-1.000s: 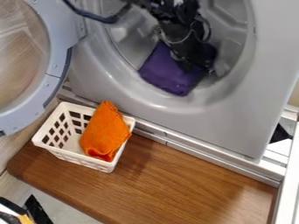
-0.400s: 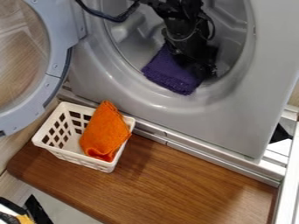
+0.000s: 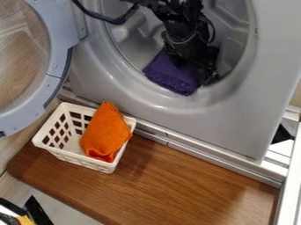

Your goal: Move the purple cloth in the washing machine

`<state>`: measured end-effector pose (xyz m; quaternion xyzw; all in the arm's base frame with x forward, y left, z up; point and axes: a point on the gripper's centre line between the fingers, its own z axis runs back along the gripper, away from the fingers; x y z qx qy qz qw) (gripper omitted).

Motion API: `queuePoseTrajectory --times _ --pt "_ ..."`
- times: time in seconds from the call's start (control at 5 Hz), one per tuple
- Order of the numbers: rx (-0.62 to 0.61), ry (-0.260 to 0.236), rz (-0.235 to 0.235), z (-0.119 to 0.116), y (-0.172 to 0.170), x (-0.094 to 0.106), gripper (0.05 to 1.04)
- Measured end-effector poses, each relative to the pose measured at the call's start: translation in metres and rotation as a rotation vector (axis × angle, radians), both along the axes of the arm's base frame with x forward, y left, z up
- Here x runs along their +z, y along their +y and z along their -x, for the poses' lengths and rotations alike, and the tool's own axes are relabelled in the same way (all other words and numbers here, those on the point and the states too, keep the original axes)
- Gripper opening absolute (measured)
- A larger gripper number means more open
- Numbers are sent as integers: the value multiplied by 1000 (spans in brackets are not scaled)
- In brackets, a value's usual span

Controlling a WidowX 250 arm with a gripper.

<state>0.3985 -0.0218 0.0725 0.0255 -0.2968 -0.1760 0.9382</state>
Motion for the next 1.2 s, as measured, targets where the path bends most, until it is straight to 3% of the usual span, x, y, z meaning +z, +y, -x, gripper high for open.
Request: queuePoseTrajectory --times 0.4,0.6,0.8,1.0,1.2 --pt "4 -34 -42 18 -13 30 1001" --pt "12 1 -71 52 -26 45 1001" --pt "21 74 -141 86 -37 50 1001" --pt "70 110 -194 118 -38 56 1001" --pt "107 147 -205 133 -32 51 1001"
